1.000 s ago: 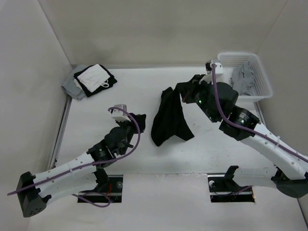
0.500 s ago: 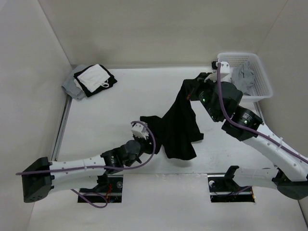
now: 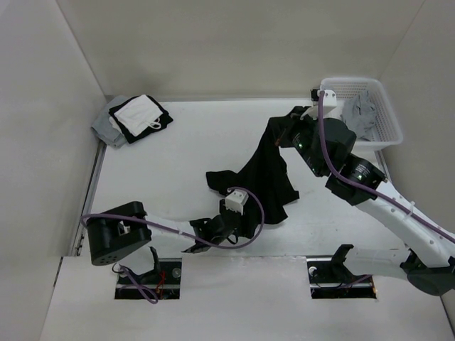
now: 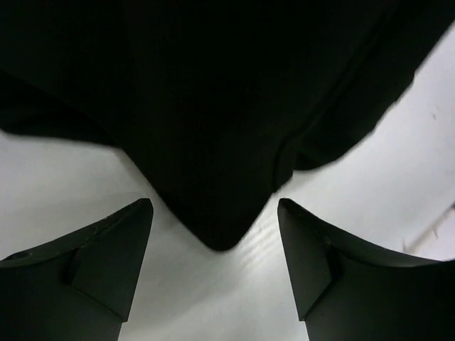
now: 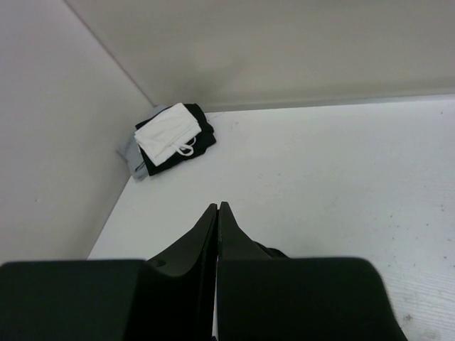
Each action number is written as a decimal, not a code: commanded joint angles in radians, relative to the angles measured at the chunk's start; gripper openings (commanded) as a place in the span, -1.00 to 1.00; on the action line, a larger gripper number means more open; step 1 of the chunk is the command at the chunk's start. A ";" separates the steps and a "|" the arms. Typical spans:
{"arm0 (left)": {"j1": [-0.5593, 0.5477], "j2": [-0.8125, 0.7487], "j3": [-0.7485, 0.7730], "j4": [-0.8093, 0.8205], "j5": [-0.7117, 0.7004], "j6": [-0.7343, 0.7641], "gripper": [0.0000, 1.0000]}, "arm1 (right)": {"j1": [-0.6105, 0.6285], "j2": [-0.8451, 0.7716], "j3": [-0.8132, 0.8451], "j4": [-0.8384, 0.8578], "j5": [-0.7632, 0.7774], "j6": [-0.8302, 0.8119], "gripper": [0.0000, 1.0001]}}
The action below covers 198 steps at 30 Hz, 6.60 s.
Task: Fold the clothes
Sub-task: Flatten the tank top out
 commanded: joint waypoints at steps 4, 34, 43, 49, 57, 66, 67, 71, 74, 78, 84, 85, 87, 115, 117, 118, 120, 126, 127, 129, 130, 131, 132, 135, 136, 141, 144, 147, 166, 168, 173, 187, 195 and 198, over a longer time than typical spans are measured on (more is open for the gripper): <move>0.044 0.089 0.079 0.165 -0.058 0.036 0.33 | -0.023 -0.033 -0.032 0.073 -0.039 0.010 -1.00; -0.374 -0.940 0.518 -0.686 -0.402 0.246 -0.78 | 0.562 -0.342 0.000 -0.113 0.376 -0.080 -0.97; -0.081 -0.888 0.231 -0.562 -0.401 0.157 -0.75 | -0.267 0.056 -0.149 0.074 -0.363 0.102 -0.96; 0.500 -0.483 0.150 -0.171 0.099 0.124 -0.71 | -0.478 0.601 0.213 0.069 -0.415 0.113 -0.96; 0.953 0.034 0.459 0.030 0.422 -0.114 0.10 | -0.544 0.751 0.413 0.079 -0.414 0.185 0.13; 0.711 -0.269 0.135 -0.109 0.247 -0.045 -0.18 | -0.253 0.200 -0.536 0.302 -0.301 0.254 -0.97; 0.684 -0.309 0.081 -0.147 0.226 -0.048 -0.23 | -0.198 0.150 -0.597 0.265 -0.276 0.262 -0.97; 0.640 -0.464 -0.068 -0.278 0.192 -0.091 -0.29 | 0.006 -0.047 -0.808 0.147 -0.208 0.409 -0.60; 0.642 -0.542 -0.132 -0.336 0.201 -0.132 -0.24 | 0.104 -0.163 -0.903 0.102 -0.182 0.553 -0.27; 0.639 -0.532 -0.166 -0.339 0.218 -0.137 -0.12 | 0.163 -0.155 -0.955 0.154 -0.178 0.629 -0.16; 0.642 -0.424 -0.156 -0.243 0.288 -0.120 -0.06 | 0.090 -0.067 -0.954 0.239 -0.168 0.593 -0.35; 0.642 -0.406 -0.151 -0.232 0.299 -0.120 -0.08 | 0.067 -0.064 -0.958 0.252 -0.174 0.589 -0.39; 0.645 -0.375 -0.145 -0.218 0.310 -0.120 -0.15 | 0.043 -0.046 -0.960 0.281 -0.199 0.578 -0.46; 0.676 -0.734 0.011 -0.566 0.319 -0.091 -0.92 | 0.030 -0.269 -0.877 0.061 -0.236 0.486 -1.00; 0.682 -0.791 0.050 -0.662 0.322 -0.085 -0.91 | 0.037 -0.358 -0.838 -0.055 -0.216 0.472 -1.00; 0.680 -0.817 0.071 -0.710 0.322 -0.080 -0.91 | 0.042 -0.399 -0.816 -0.115 -0.205 0.468 -1.00; 0.674 -0.864 0.105 -0.802 0.322 -0.076 -0.91 | 0.053 -0.472 -0.770 -0.219 -0.185 0.460 -1.00; 0.682 -0.921 0.125 -0.990 0.224 -0.059 -0.88 | 0.083 -0.593 -0.724 -0.384 -0.171 0.490 -1.00; 0.680 -0.908 0.131 -0.997 0.197 -0.066 -0.89 | 0.085 -0.616 -0.731 -0.386 -0.155 0.494 -1.00; 0.703 -0.903 0.137 -0.952 0.172 -0.076 -0.90 | 0.077 -0.639 -0.735 -0.367 -0.127 0.483 -1.00; 0.709 -0.889 0.146 -0.906 0.193 -0.077 -0.91 | 0.065 -0.629 -0.727 -0.346 -0.127 0.471 -1.00; 0.714 -0.857 0.165 -0.854 0.225 -0.079 -0.91 | 0.047 -0.597 -0.713 -0.303 -0.139 0.442 -1.00; 0.720 -0.813 0.189 -0.809 0.253 -0.079 -0.91 | 0.027 -0.549 -0.698 -0.245 -0.157 0.413 -1.00; 0.749 -0.647 0.286 -0.657 0.293 -0.083 -0.92 | -0.033 -0.347 -0.589 -0.052 -0.233 0.309 -1.00; 0.770 -0.587 0.330 -0.608 0.299 -0.086 -0.93 | -0.073 -0.273 -0.531 0.008 -0.245 0.256 -1.00; 0.922 -0.302 0.647 -0.450 0.389 -0.187 -0.94 | -0.346 0.061 -0.033 0.118 -0.418 0.162 -1.00; 1.005 -0.185 0.908 -0.459 0.483 -0.244 -0.93 | -0.414 0.181 0.314 0.041 -0.501 0.165 -1.00; 1.077 -0.168 1.068 -0.509 0.554 -0.257 -0.92 | -0.418 0.208 0.492 -0.027 -0.526 0.150 -1.00; 1.163 -0.804 -0.177 -0.524 0.617 -0.257 -0.34 | -0.176 -0.294 -1.010 0.214 -0.405 0.475 -0.96; 1.173 -0.843 -0.195 -0.591 0.582 -0.241 -0.20 | -0.155 -0.277 -1.047 0.205 -0.377 0.509 -0.79; 1.102 -0.869 -0.157 -0.673 0.441 -0.206 -0.16 | -0.135 -0.338 -1.051 0.154 -0.291 0.530 -0.25; 0.720 -0.719 0.016 -1.048 -0.054 -0.281 -0.72 | -0.112 -0.328 -1.006 0.097 -0.251 0.492 -0.22; 0.706 -0.647 0.019 -1.102 -0.017 -0.343 -0.42 | -0.101 -0.335 -1.001 0.151 -0.262 0.477 -0.22; 0.711 -0.615 0.013 -1.045 0.011 -0.320 -0.31 | -0.099 -0.340 -1.001 0.171 -0.268 0.469 -0.22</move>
